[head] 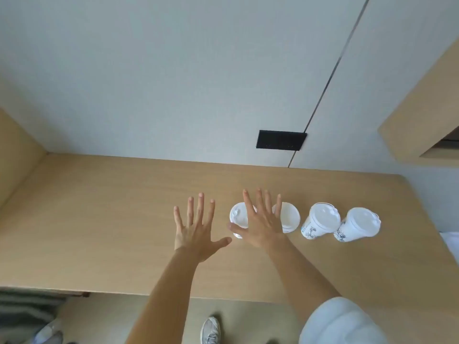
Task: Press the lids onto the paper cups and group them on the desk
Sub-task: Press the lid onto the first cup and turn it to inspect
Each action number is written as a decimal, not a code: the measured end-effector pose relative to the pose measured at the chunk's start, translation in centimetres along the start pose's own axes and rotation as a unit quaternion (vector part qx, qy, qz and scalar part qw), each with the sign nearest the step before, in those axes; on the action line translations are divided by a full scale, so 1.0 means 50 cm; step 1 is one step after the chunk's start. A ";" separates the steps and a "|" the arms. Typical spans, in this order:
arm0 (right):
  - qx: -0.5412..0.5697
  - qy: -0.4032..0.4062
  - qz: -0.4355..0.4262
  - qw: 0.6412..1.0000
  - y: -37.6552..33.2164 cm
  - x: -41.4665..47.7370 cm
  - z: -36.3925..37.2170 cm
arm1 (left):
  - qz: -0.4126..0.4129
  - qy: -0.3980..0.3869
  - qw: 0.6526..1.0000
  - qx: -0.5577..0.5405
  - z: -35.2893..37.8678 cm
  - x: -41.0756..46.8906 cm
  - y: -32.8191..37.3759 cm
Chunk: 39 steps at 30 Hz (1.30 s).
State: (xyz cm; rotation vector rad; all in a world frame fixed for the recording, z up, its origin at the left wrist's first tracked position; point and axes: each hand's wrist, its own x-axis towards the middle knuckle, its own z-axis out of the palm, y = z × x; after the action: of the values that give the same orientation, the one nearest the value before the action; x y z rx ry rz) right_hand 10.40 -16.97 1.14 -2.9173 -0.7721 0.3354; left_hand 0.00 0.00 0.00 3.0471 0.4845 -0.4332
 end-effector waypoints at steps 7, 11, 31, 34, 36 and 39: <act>-0.046 -0.016 -0.006 0.999 -0.018 -0.004 0.016 | 0.050 -0.012 0.999 -0.002 0.041 0.027 -0.016; -0.035 -0.013 -0.012 0.999 -0.010 -0.028 0.018 | 0.057 -0.019 0.998 -0.004 0.050 0.014 -0.015; 0.046 -0.043 -0.047 0.997 0.030 -0.167 0.051 | 0.009 -0.042 0.999 -0.029 0.077 -0.123 0.040; 0.182 -0.060 0.088 0.978 0.037 -0.166 0.037 | -0.028 -0.033 0.994 -0.102 0.062 -0.114 0.057; 0.252 -0.065 0.184 0.948 0.041 -0.155 0.029 | -0.071 -0.035 0.981 -0.178 0.051 -0.102 0.075; 0.367 -0.103 0.318 0.868 0.034 -0.131 0.025 | -0.163 -0.059 0.939 -0.297 0.037 -0.073 0.118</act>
State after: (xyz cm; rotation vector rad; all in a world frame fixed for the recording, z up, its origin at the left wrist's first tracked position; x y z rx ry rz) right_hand 5.37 -21.65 0.88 -2.3031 0.3115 0.7932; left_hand -2.02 -6.82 -0.87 2.3519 0.9236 -0.3848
